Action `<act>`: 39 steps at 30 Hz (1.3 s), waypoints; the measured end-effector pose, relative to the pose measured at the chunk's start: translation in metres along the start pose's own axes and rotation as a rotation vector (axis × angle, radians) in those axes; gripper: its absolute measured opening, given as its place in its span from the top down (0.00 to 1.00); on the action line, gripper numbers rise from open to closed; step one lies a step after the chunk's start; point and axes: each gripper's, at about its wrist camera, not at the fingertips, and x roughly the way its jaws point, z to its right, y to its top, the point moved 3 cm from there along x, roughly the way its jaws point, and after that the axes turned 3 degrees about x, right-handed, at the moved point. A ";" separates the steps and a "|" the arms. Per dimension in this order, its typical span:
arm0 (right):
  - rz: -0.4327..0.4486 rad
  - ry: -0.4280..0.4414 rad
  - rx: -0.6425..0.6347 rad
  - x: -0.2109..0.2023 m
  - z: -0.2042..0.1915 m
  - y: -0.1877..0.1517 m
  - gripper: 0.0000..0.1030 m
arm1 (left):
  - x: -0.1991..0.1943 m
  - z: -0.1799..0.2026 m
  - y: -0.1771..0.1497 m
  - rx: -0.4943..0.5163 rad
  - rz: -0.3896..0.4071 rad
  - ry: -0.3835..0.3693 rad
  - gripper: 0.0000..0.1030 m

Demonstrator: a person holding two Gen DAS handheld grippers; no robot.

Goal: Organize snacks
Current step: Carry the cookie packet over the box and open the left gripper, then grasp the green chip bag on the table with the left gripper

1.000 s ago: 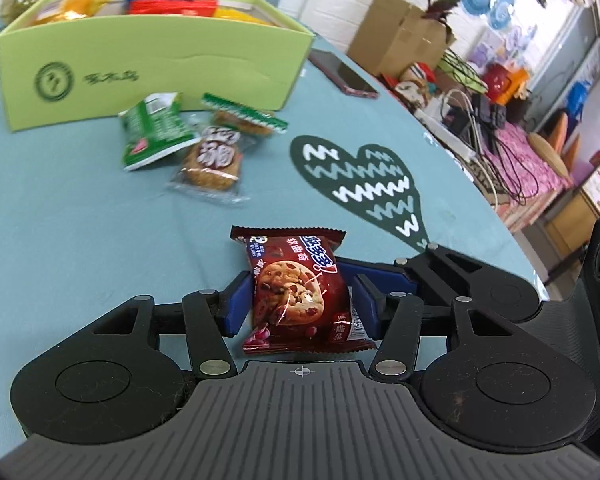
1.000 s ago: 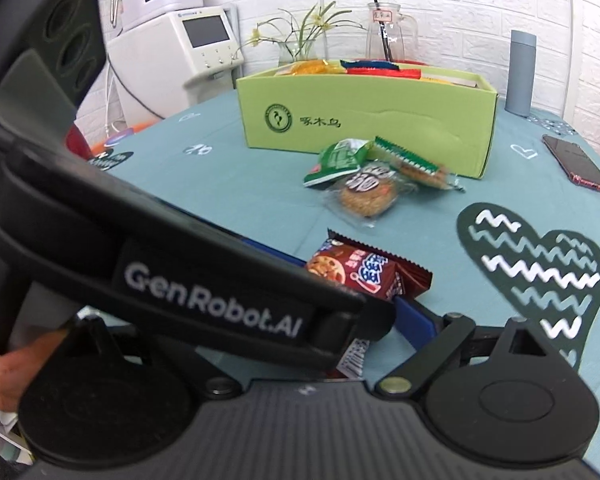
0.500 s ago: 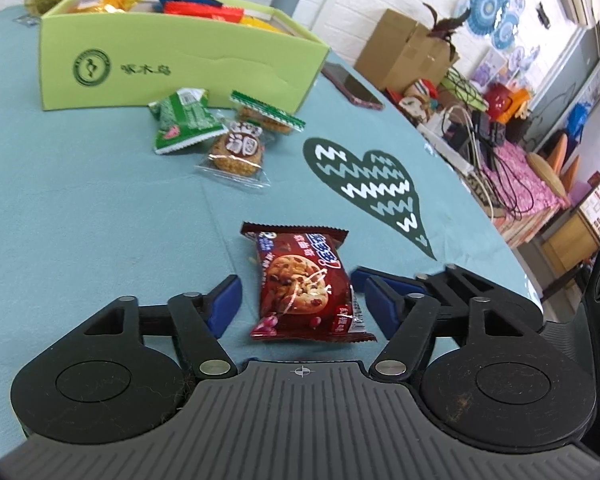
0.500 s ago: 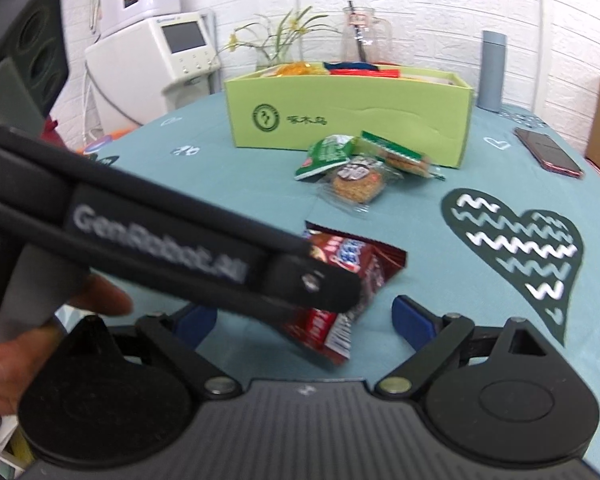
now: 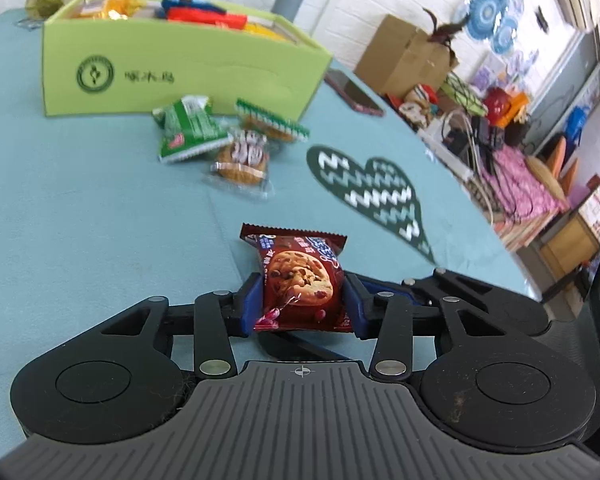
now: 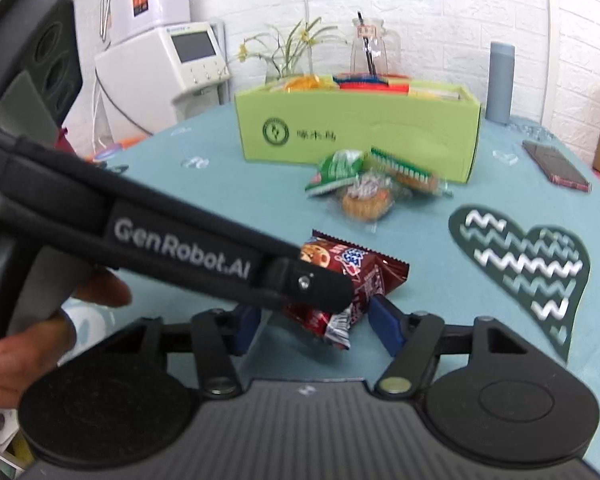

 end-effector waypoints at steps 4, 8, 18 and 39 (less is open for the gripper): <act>0.062 -0.006 -0.028 0.002 0.001 0.031 0.31 | -0.010 0.005 0.028 0.033 0.069 0.020 0.78; 0.137 -0.007 -0.078 0.019 0.009 0.081 0.30 | -0.016 0.002 0.074 0.061 0.158 0.043 0.78; 0.145 0.071 -0.169 0.136 0.011 0.198 0.29 | 0.007 -0.079 0.193 0.033 0.248 0.158 0.78; 0.064 0.153 -0.119 0.093 0.024 0.123 0.10 | -0.023 -0.089 0.149 0.016 0.227 0.051 0.40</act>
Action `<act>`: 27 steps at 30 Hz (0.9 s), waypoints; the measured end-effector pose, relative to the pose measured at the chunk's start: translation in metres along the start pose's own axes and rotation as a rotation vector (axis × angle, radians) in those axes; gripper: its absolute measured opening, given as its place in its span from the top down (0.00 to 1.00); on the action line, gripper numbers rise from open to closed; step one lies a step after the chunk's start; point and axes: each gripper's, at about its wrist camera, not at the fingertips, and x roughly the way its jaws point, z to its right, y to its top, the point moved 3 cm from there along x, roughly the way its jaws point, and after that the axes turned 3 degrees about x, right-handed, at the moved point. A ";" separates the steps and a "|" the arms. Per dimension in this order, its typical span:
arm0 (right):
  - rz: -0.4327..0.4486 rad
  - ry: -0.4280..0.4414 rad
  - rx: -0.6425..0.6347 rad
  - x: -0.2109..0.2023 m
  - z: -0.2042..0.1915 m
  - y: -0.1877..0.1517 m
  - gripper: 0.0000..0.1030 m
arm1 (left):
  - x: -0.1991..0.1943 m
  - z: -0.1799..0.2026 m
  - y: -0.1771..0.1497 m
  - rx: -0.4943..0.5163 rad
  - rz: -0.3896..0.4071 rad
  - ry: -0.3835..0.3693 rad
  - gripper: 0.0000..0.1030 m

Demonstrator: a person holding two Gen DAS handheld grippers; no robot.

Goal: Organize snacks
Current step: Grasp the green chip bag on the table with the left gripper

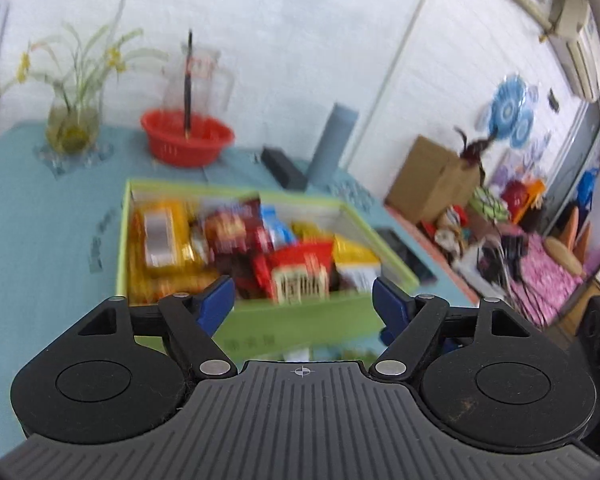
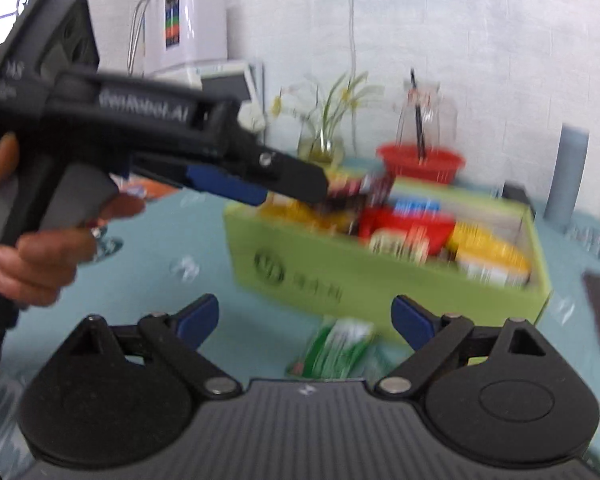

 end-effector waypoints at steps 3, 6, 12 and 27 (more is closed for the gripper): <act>-0.050 0.004 -0.007 0.016 -0.005 -0.014 0.10 | 0.022 -0.001 -0.026 -0.029 -0.125 0.014 0.44; -0.101 0.033 -0.022 0.037 -0.007 -0.015 0.10 | 0.047 -0.008 -0.045 -0.099 -0.229 -0.029 0.52; -0.178 -0.002 -0.065 0.065 -0.008 -0.022 0.10 | 0.080 -0.017 -0.053 -0.130 -0.289 -0.020 0.56; -0.171 0.084 -0.116 0.004 -0.083 -0.070 0.10 | -0.010 0.003 -0.122 -0.119 -0.279 -0.013 0.77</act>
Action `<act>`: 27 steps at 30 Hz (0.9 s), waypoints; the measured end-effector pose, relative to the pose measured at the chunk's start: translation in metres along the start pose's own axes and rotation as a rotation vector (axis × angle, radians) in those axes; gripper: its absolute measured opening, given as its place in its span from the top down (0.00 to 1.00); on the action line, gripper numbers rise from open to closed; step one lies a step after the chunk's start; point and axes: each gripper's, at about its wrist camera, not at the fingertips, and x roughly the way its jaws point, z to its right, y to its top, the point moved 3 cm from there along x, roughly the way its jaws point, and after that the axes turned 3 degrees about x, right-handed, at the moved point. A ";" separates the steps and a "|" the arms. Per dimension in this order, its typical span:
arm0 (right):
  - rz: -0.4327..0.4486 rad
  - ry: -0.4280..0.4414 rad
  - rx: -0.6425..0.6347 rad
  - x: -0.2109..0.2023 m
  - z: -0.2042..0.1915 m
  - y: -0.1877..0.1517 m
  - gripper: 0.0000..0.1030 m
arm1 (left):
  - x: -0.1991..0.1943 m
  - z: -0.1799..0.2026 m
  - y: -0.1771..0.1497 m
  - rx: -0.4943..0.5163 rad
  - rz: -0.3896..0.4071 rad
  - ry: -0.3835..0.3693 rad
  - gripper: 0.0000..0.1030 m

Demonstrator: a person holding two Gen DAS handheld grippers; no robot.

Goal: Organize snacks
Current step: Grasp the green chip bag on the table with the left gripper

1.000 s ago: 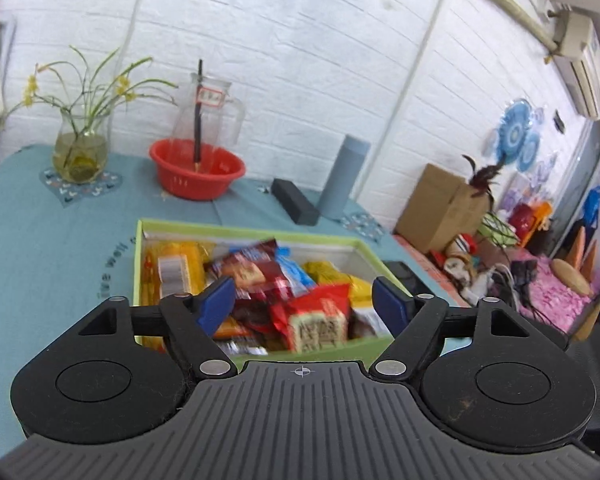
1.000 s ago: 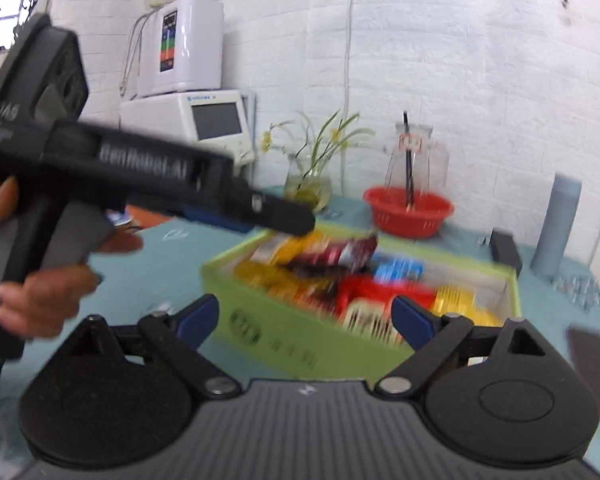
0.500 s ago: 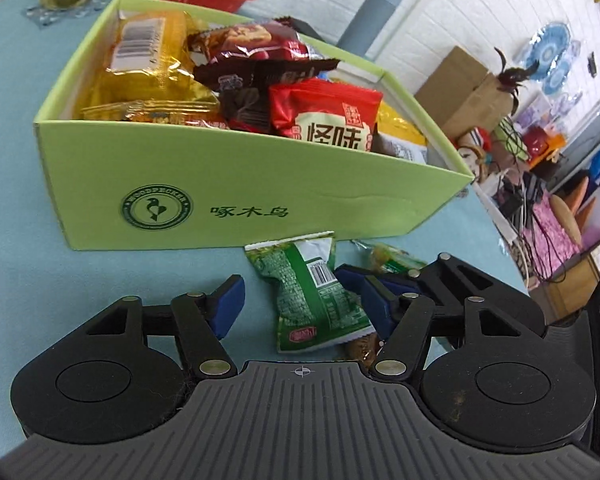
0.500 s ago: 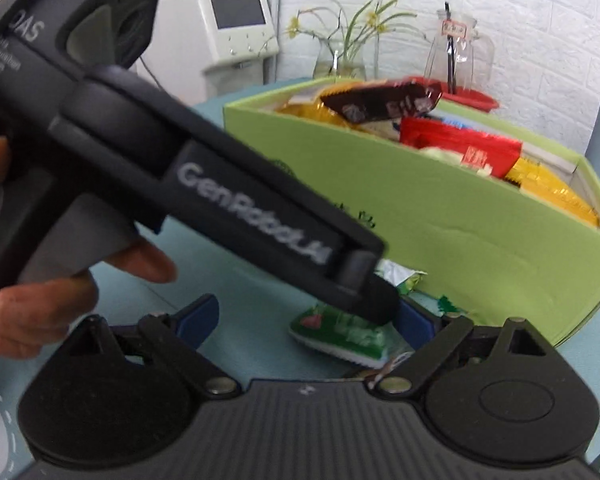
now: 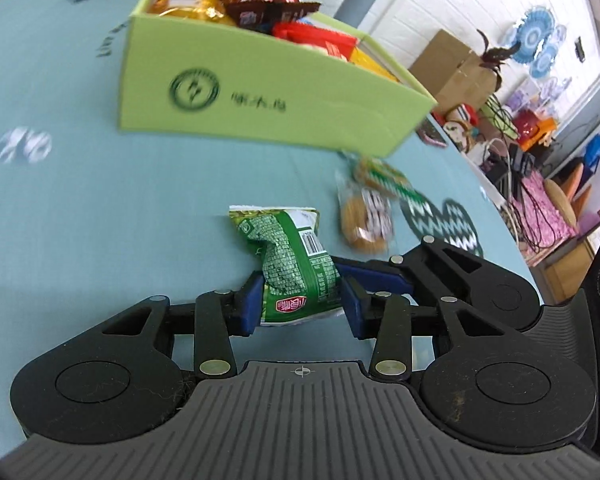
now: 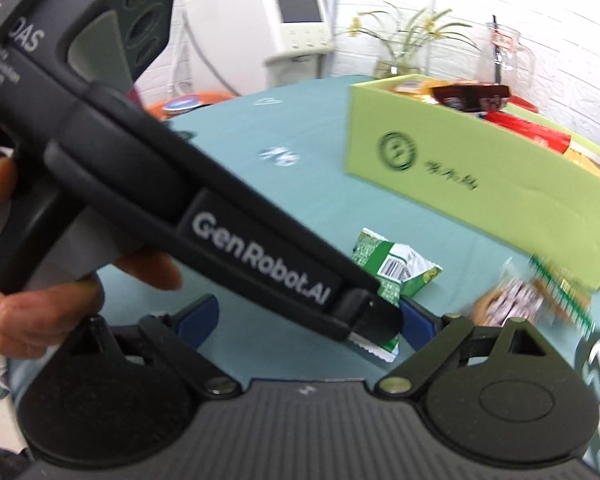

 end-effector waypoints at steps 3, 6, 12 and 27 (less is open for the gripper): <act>0.006 -0.010 0.004 -0.011 -0.007 -0.010 0.11 | -0.017 0.005 -0.018 0.014 0.038 0.041 0.51; 0.025 -0.047 0.046 -0.019 -0.003 -0.013 0.10 | -0.028 0.005 -0.022 0.020 0.086 0.086 0.41; 0.049 -0.065 0.119 -0.020 0.007 -0.012 0.10 | -0.023 -0.010 -0.015 -0.067 0.088 0.070 0.50; 0.058 -0.047 0.139 -0.002 0.013 -0.003 0.31 | -0.008 -0.004 -0.016 -0.064 0.088 0.002 0.89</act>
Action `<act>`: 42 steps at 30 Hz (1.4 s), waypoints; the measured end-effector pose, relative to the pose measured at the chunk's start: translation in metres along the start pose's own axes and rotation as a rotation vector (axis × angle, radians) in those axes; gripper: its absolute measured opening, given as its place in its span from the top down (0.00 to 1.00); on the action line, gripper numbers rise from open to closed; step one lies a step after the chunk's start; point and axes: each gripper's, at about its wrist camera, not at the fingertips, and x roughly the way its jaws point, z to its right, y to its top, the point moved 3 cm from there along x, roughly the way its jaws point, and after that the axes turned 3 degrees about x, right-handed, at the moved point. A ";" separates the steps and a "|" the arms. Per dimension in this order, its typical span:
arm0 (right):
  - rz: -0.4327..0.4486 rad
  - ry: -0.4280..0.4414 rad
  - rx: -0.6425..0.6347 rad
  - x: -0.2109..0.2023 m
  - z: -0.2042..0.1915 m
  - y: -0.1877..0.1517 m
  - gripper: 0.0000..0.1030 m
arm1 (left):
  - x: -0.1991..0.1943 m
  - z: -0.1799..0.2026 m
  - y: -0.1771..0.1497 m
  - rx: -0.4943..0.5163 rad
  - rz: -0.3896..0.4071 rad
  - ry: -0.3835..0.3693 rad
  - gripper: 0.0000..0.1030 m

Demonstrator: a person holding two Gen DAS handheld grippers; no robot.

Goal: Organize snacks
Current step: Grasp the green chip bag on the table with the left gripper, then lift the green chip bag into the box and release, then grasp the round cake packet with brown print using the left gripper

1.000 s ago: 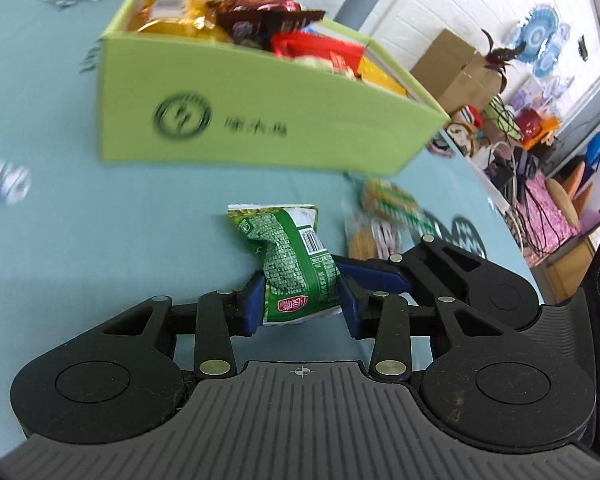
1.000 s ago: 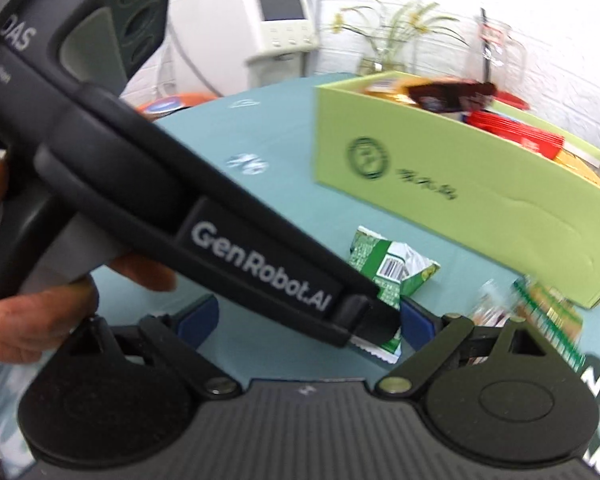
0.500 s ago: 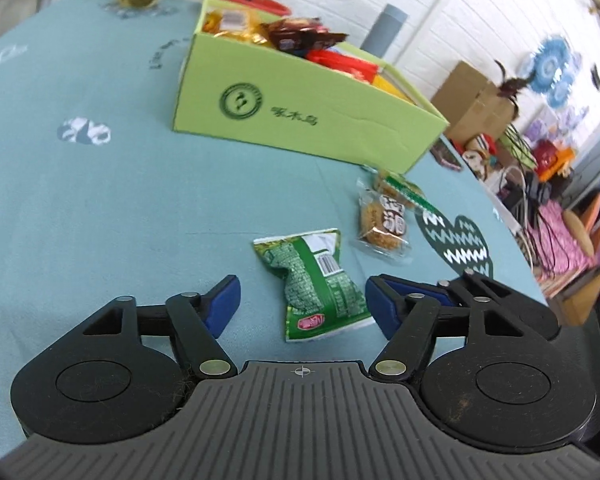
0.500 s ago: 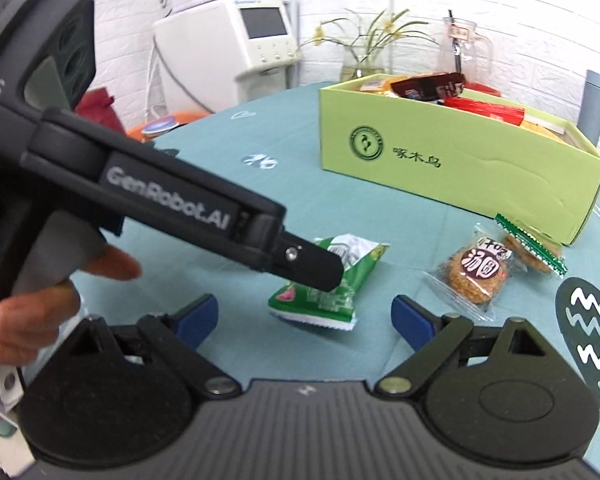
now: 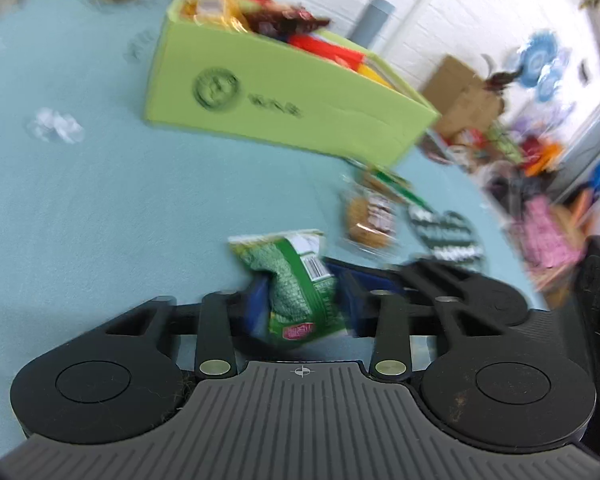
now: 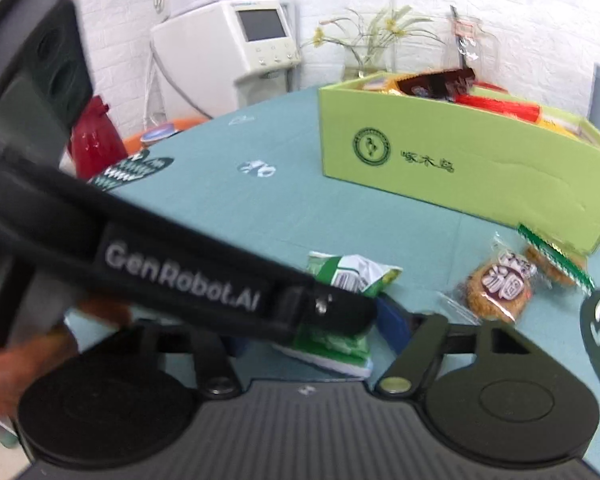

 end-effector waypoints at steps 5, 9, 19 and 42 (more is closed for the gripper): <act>0.049 -0.024 0.018 -0.018 0.003 0.004 0.30 | -0.003 0.012 0.009 -0.024 0.005 -0.031 0.90; 0.109 -0.075 0.014 -0.029 0.021 0.023 0.28 | 0.000 0.035 0.036 -0.004 0.025 -0.064 0.90; 0.243 -0.160 -0.032 -0.024 0.112 0.131 0.24 | 0.041 0.090 0.175 0.133 0.147 -0.096 0.89; 0.196 -0.101 0.131 -0.039 0.150 0.071 0.10 | 0.031 0.070 0.153 0.289 0.234 0.030 0.38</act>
